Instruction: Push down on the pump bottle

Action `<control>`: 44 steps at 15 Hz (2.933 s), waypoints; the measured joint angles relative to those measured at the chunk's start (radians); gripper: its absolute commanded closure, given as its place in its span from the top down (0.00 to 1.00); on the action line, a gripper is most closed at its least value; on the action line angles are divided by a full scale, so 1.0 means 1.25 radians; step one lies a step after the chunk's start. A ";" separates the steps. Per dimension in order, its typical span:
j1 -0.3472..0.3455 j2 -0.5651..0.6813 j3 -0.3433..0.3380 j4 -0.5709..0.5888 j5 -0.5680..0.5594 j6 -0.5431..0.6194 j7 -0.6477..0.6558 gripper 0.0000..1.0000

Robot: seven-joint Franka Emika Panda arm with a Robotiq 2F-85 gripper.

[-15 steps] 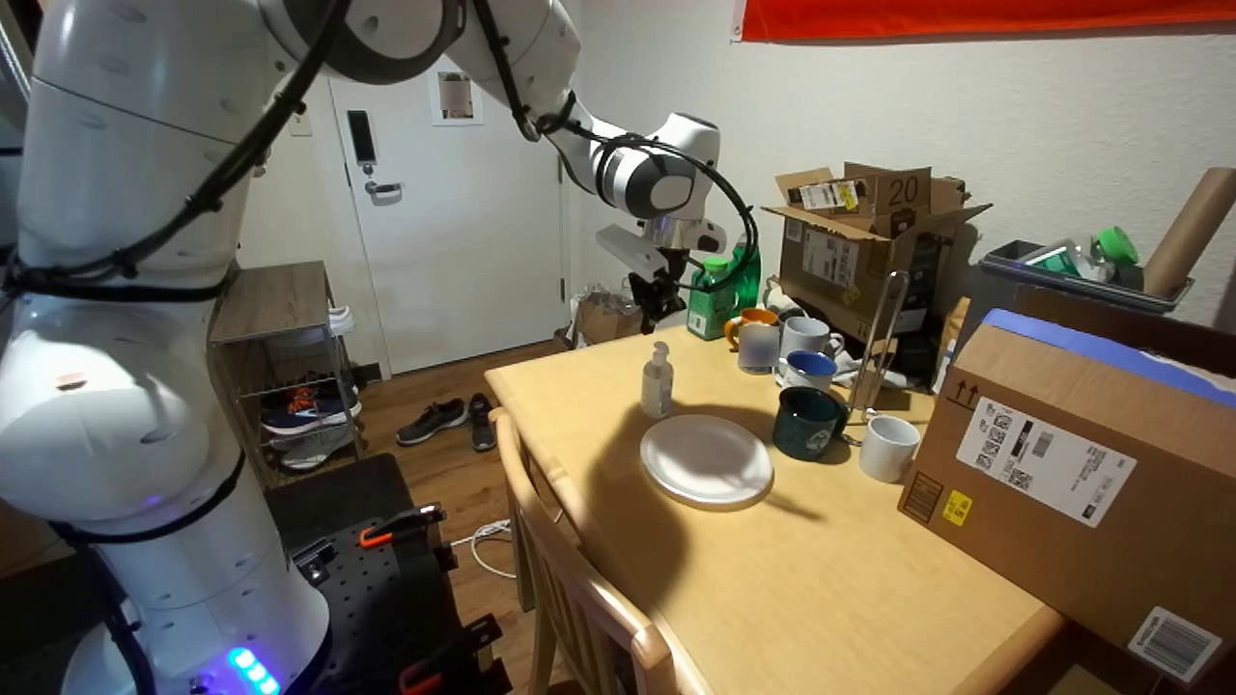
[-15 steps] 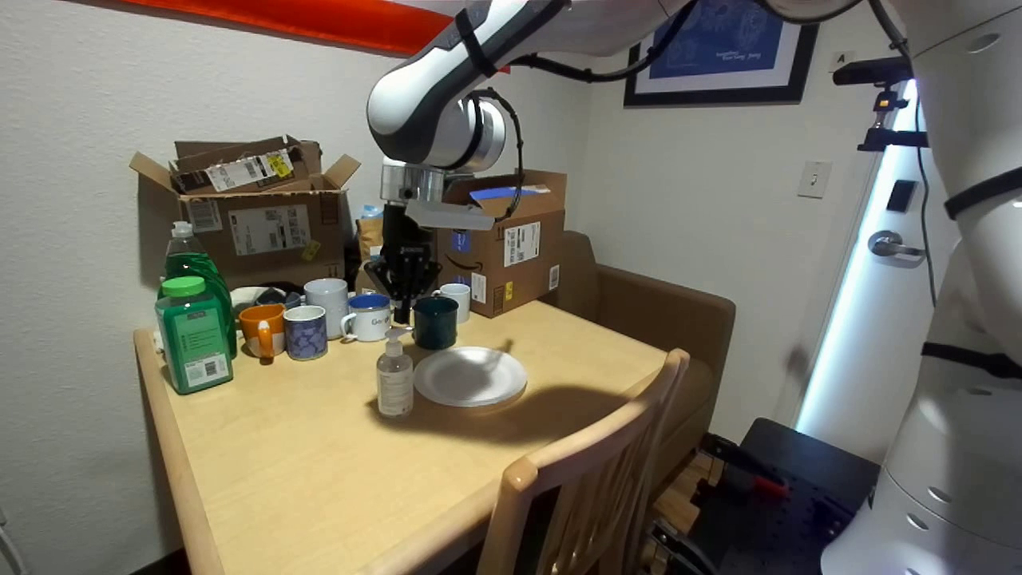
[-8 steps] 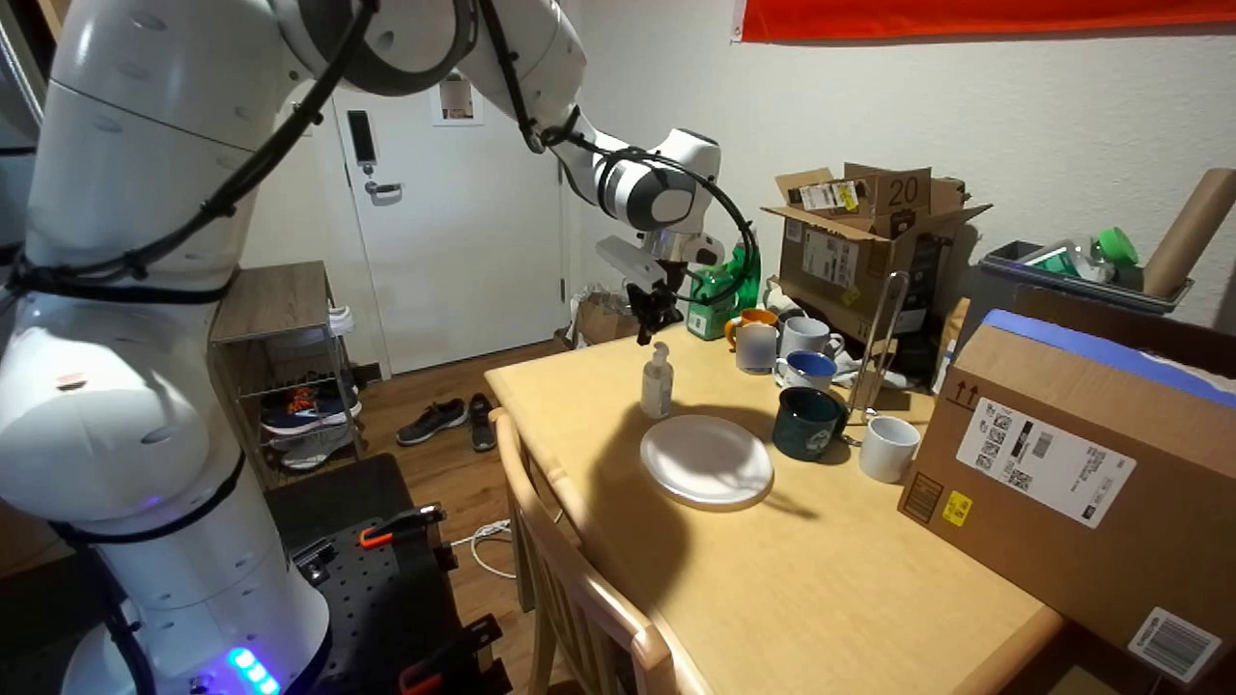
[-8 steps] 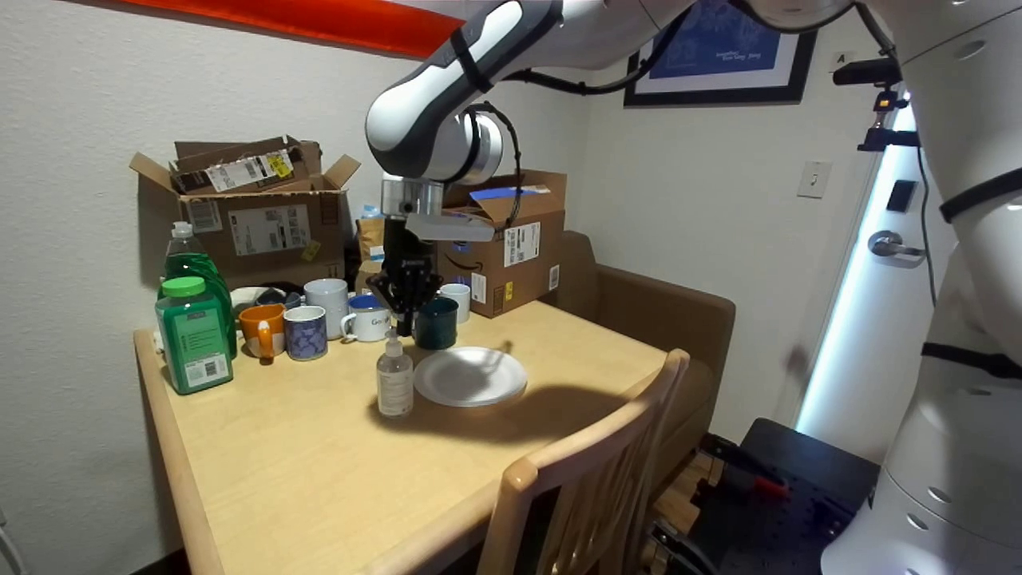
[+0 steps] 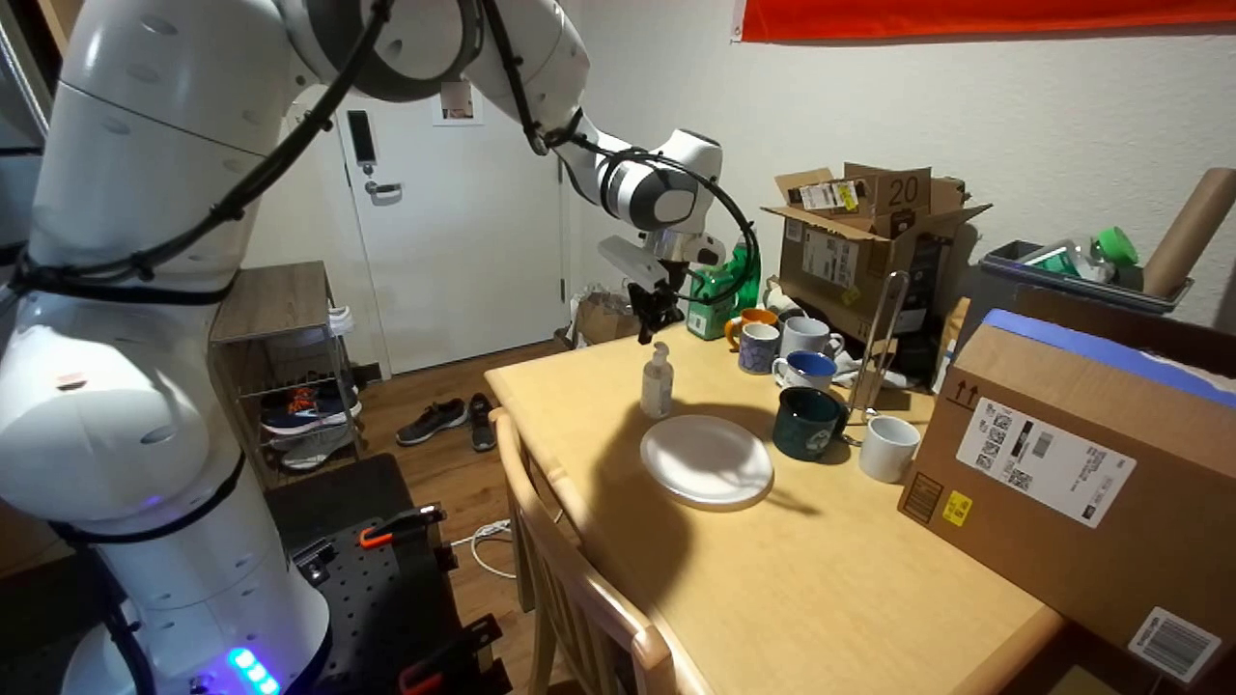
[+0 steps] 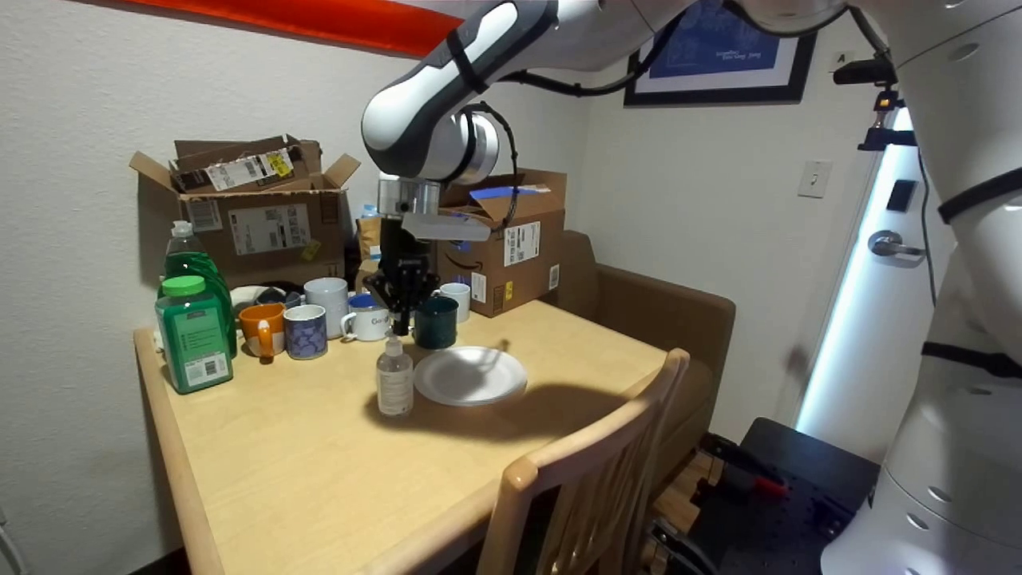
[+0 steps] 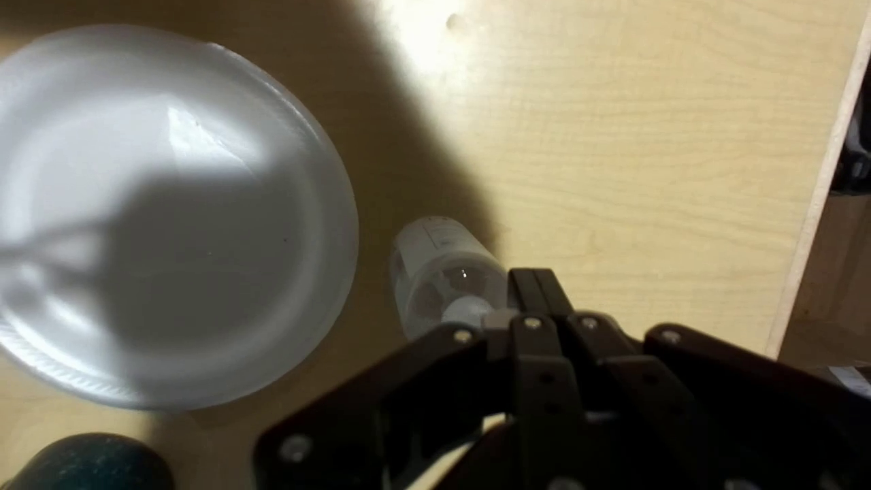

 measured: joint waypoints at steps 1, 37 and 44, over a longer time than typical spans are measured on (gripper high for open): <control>0.000 -0.001 0.000 0.006 0.000 0.000 0.000 0.00; -0.017 0.110 0.000 0.190 0.003 -0.155 -0.003 0.00; -0.022 0.127 0.001 0.209 0.019 -0.174 -0.014 0.00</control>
